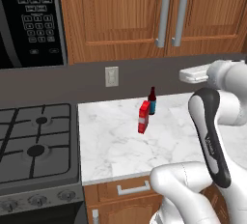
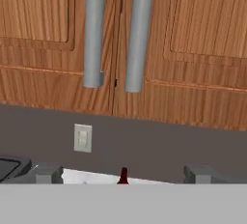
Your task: Pick the pan from the cabinet and place it on the stove. Then turn on the stove burner for the pan.
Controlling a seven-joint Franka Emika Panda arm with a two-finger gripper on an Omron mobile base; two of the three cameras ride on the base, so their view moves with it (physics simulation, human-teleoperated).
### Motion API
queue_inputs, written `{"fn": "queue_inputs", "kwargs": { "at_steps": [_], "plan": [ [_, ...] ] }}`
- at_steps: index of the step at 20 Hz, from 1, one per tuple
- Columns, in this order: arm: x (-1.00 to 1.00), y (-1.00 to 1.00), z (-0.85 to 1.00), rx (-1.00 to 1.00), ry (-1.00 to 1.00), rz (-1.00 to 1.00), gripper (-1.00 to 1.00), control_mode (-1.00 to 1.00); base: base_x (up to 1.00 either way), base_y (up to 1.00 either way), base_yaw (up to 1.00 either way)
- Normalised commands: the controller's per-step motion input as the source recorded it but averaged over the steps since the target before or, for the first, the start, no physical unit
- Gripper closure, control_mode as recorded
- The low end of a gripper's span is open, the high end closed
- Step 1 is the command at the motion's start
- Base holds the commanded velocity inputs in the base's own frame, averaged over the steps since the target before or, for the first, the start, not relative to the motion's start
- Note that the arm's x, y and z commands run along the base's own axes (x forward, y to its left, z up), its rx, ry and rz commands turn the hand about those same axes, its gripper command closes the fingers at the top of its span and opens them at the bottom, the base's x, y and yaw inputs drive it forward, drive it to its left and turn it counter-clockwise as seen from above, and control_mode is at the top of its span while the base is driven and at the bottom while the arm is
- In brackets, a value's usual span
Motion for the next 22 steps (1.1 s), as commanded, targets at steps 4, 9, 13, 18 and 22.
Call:
{"fn": "queue_inputs", "kwargs": {
  "at_steps": [4,9,13,18,22],
  "plan": [
    [0.10,0.08,0.47,-0.09,-0.23,0.00,-1.00,-1.00,0.00,0.00,0.00],
    [0.05,0.00,0.51,-0.09,-0.19,0.00,-1.00,-1.00,0.00,0.00,0.00],
    [0.03,0.00,0.46,-0.05,-0.15,0.00,-1.00,-1.00,0.00,0.00,0.00],
    [0.10,0.00,0.38,-0.01,-0.09,0.00,-1.00,-1.00,0.00,0.00,0.00],
    [0.17,0.00,0.26,0.00,-0.01,-0.01,-1.00,-1.00,0.00,0.00,0.00]
  ]
}}
